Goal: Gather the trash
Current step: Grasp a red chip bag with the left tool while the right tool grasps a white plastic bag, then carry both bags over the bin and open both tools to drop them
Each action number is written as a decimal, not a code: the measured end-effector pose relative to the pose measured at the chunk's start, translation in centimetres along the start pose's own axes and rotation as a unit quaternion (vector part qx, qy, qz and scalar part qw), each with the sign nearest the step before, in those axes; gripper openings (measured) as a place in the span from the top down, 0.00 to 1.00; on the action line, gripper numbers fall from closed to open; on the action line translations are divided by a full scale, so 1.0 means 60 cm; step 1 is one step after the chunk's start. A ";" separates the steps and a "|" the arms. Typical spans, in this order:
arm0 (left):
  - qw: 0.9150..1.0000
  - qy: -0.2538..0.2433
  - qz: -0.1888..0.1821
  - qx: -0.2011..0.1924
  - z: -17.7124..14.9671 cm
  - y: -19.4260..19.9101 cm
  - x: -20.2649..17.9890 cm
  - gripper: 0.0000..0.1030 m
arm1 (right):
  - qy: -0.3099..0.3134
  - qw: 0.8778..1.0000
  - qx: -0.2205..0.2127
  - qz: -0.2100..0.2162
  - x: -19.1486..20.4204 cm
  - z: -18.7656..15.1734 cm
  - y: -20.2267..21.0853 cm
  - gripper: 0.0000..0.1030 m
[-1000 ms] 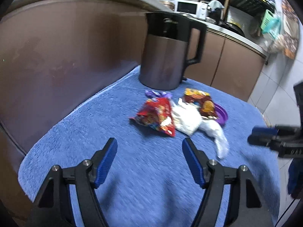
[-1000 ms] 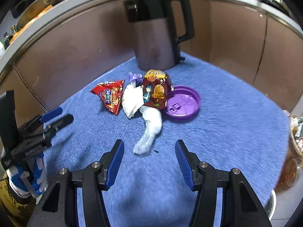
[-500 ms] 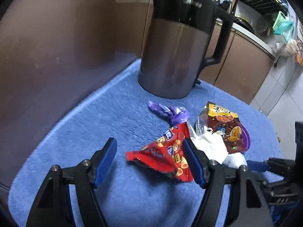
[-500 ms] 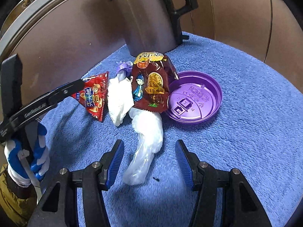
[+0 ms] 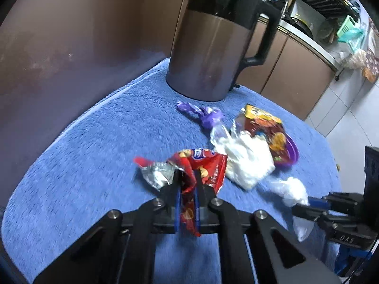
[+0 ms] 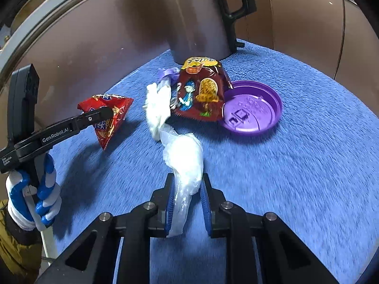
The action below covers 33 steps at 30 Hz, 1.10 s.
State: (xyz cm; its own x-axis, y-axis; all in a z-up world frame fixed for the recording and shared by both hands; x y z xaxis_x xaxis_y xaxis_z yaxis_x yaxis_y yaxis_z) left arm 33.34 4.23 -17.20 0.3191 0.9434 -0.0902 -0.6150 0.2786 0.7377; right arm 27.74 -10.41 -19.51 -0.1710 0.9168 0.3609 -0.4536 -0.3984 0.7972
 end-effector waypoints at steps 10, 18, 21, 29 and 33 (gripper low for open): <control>0.998 0.000 0.002 -0.058 -0.004 0.167 -0.031 0.93 | -0.007 0.998 -0.062 0.021 0.007 -0.030 0.142 0.82; 0.992 -0.038 -0.020 -0.114 0.031 0.293 -0.128 0.93 | -0.023 0.991 -0.131 0.005 -0.037 -0.053 0.281 0.82; 0.990 -0.061 -0.037 -0.122 0.040 0.312 -0.188 0.93 | -0.036 0.987 -0.155 -0.015 -0.080 -0.068 0.327 0.82; 0.978 -0.135 -0.104 -0.121 0.052 0.315 -0.396 0.93 | -0.091 0.970 -0.207 -0.088 -0.228 -0.126 0.442 0.82; 0.972 -0.165 -0.135 -0.098 0.049 0.274 -0.507 0.92 | -0.123 0.959 -0.217 -0.133 -0.316 -0.162 0.478 0.81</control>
State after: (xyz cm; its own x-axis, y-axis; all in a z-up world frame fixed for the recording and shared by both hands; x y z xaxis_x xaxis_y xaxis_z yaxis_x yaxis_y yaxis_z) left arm 15.63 -20.43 -0.35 0.6826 0.7305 -0.0189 -0.5921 0.5680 0.5717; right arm 9.49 -38.98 -8.20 0.1876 0.9292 0.3184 -0.7834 -0.0540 0.6191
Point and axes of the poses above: each gripper's, at about its wrist camera, not at the fingertips, and y roughly against the way its jaws point, x to its left, z to its top, the point moved 10 cm from there along -y, roughly the way its jaws point, and after that the axes turned 9 degrees about -y, right-handed, at the moved point
